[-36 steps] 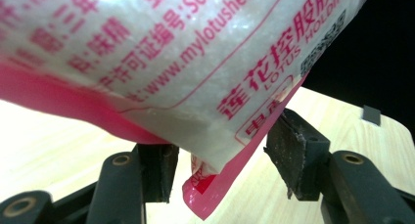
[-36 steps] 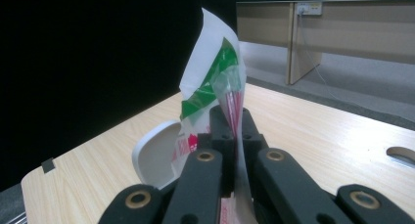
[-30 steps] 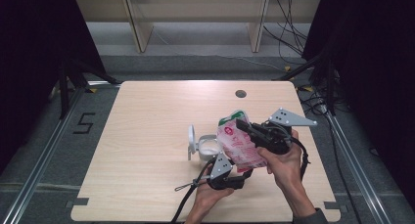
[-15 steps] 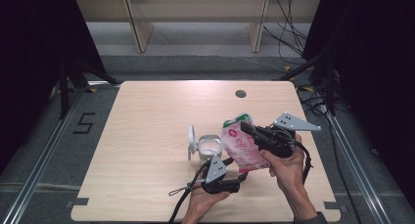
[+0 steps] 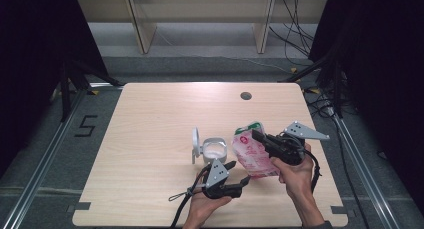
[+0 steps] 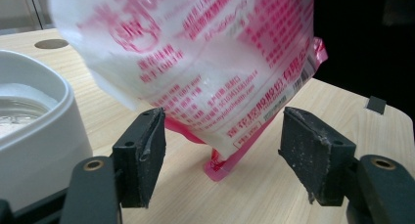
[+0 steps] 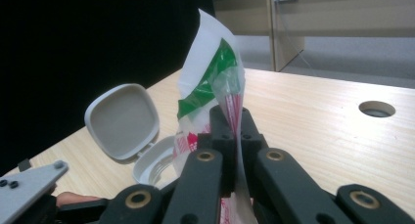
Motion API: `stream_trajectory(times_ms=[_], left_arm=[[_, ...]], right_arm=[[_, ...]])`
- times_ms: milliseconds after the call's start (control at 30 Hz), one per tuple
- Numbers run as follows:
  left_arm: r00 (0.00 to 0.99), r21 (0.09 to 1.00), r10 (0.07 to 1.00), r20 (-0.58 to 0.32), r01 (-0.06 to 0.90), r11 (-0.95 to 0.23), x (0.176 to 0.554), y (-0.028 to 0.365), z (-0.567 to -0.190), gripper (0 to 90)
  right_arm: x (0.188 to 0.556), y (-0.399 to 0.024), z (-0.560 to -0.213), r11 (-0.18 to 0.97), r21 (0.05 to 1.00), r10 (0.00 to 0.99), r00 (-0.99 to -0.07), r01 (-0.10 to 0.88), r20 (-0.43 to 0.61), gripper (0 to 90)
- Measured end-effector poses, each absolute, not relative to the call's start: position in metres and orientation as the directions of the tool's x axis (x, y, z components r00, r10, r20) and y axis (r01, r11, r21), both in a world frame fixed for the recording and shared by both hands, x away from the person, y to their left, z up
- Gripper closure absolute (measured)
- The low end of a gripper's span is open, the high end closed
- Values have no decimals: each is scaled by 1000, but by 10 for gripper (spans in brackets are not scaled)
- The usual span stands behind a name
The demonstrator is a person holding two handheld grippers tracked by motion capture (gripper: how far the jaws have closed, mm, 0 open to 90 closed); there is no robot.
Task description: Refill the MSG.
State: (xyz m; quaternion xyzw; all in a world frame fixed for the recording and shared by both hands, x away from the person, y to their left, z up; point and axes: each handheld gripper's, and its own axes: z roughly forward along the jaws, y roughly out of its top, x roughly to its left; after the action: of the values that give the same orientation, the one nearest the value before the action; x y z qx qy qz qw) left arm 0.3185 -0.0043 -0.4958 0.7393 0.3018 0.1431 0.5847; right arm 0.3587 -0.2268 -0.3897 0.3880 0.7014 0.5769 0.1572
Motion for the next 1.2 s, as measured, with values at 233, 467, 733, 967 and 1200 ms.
stream_trajectory(times_ms=[233,467,733,967,1200], left_arm=[[780,951,607,-149,282,-128,316,-1,-495,332],[777,954,612,-150,276,-115,316,4,-493,328],[779,954,609,-147,275,-121,317,5,-494,327],[780,955,608,-149,273,-117,316,2,-494,330],[778,955,610,-150,273,-114,316,3,-494,333]], right_arm=[[353,-241,-395,-22,939,722,-644,344,253,900],[351,-252,-396,-13,938,757,-610,347,236,900],[351,-263,-400,-2,944,778,-592,331,210,900],[352,-267,-404,-5,933,797,-562,361,221,900],[356,-271,-408,27,934,811,-554,355,187,900]])
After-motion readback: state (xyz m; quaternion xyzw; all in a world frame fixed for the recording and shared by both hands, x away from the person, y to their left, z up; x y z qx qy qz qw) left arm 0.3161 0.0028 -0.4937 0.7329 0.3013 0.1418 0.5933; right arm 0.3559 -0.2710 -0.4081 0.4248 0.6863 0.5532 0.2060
